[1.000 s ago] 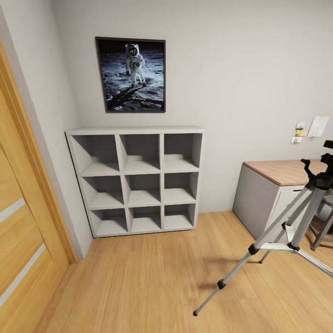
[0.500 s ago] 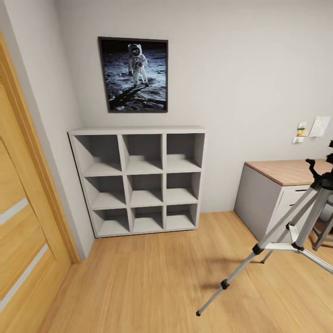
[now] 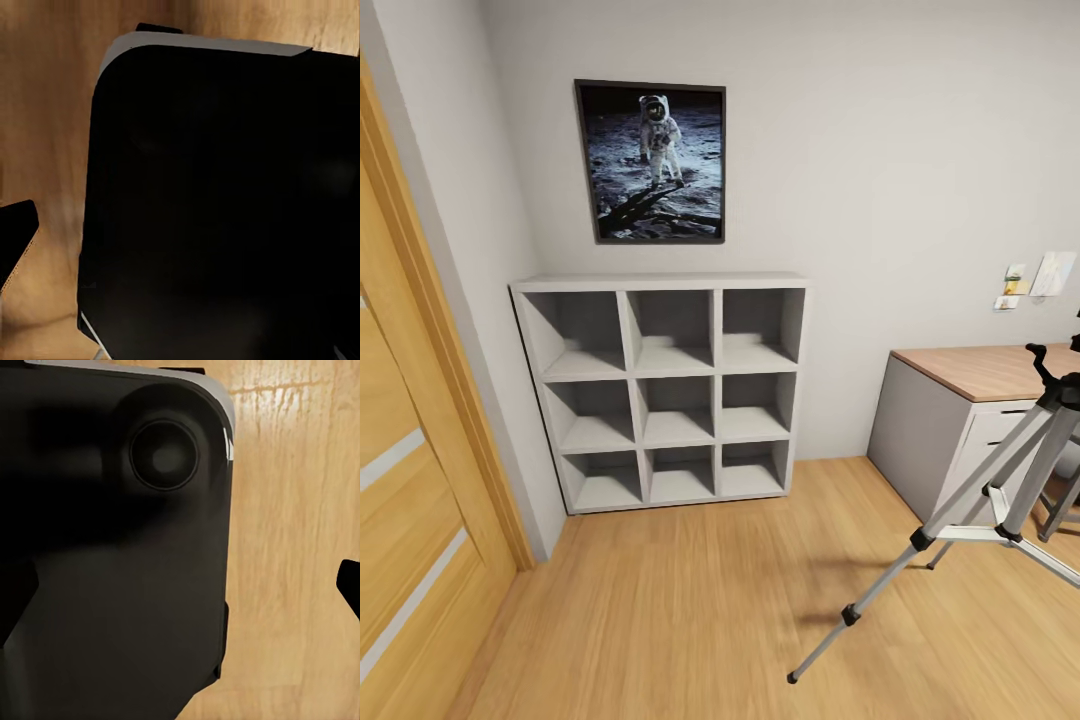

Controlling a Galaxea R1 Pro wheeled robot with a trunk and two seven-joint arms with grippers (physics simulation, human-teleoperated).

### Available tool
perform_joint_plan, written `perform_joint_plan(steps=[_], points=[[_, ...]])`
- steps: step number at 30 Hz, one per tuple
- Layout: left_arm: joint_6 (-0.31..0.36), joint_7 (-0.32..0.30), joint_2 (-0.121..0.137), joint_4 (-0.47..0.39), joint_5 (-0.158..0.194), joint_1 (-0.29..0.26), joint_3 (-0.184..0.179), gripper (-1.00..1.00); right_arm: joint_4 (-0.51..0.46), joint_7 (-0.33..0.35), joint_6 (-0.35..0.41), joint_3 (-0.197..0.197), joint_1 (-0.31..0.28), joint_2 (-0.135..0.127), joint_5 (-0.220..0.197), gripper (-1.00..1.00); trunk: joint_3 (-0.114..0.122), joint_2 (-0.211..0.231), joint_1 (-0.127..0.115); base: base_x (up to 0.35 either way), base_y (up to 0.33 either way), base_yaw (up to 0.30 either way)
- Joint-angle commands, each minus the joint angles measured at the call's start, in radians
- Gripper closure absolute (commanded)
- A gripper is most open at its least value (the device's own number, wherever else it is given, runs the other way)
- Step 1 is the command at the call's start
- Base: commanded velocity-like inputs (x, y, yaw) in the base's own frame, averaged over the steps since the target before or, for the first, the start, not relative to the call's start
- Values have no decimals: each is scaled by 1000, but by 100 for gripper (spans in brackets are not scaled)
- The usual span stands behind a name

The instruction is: Attach the digital camera to the camera tripod in the bedroom.

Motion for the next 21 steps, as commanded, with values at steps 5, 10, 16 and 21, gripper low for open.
perform_joint_plan(steps=[5, 10, 16, 21], points=[[68, 2, 20, -196, 8, 1, -2, -100, -113, 8, 35, 2, -30, -8, 35, -100, -1, 0, 0, 0, 1, 0], [587, 1, 54, -663, 53, -35, 1, -100, -520, 13, 439, -13, -140, -15, 63, -100, -1, 0, 0, 0, 0, 0], [960, 1, 60, -1024, 137, -229, 14, -100, -795, 17, 780, -54, -351, -14, -25, -100, -1, 0, 0, 0, 0, 0], [1036, -2, 23, -1057, 162, -390, 17, -100, -845, 36, 838, -61, -487, -14, -85, -100, -1, 0, 0, 0, 0, 0]])
